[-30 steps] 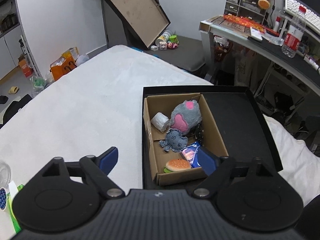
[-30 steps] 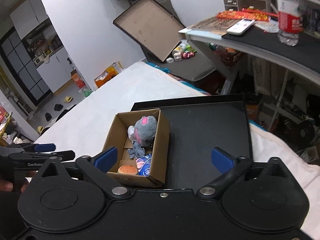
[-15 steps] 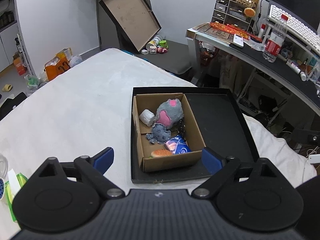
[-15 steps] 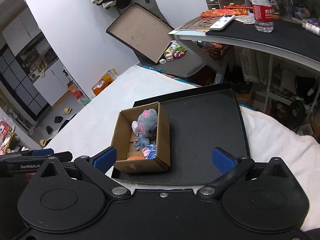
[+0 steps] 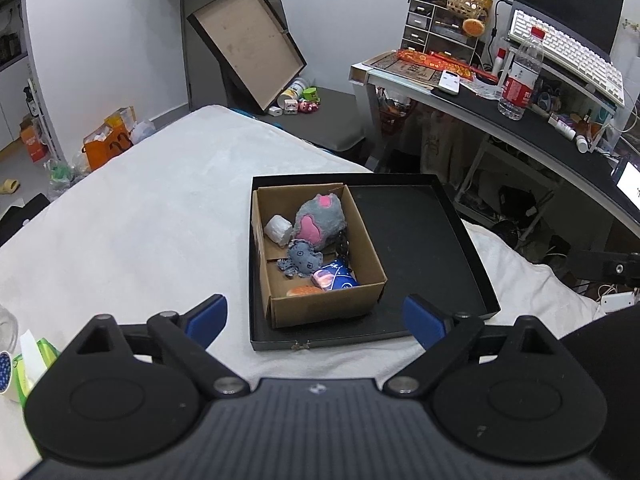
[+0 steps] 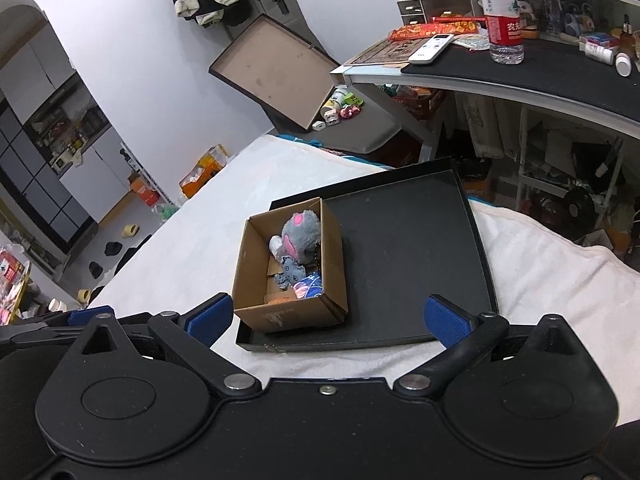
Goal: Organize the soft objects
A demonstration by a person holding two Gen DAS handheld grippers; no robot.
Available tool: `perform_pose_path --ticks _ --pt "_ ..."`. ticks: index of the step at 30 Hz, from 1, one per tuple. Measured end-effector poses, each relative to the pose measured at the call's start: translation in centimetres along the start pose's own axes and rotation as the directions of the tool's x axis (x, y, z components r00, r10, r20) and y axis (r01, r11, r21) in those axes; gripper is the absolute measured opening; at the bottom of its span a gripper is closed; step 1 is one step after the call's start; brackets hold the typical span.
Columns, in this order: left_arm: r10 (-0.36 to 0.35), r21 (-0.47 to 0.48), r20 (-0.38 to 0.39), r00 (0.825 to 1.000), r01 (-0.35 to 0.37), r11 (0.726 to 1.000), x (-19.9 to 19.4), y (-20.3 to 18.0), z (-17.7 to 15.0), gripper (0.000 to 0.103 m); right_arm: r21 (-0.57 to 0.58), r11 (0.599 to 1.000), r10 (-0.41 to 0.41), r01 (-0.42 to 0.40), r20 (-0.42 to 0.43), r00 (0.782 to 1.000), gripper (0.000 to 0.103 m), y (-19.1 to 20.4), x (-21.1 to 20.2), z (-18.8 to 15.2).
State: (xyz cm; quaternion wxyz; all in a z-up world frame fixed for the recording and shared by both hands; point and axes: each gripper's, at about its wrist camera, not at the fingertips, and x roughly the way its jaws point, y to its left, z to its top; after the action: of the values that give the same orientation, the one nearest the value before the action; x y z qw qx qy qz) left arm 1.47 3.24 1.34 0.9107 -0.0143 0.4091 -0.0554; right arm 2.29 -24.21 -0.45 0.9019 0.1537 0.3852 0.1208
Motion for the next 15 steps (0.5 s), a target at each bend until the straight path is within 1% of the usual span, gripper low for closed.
perform_pose_path --ticks 10,15 --pt "-0.009 -0.011 0.015 1.000 0.010 1.000 -1.2 -0.3 -0.9 0.094 -0.027 0.999 -0.018 0.018 0.012 1.000 0.103 0.5 -1.7 -1.1" --pt "-0.005 -0.012 0.024 1.000 0.006 1.000 -1.7 -0.4 -1.2 0.094 -0.008 1.000 -0.020 0.020 0.021 1.000 0.103 0.5 -2.8 -1.7"
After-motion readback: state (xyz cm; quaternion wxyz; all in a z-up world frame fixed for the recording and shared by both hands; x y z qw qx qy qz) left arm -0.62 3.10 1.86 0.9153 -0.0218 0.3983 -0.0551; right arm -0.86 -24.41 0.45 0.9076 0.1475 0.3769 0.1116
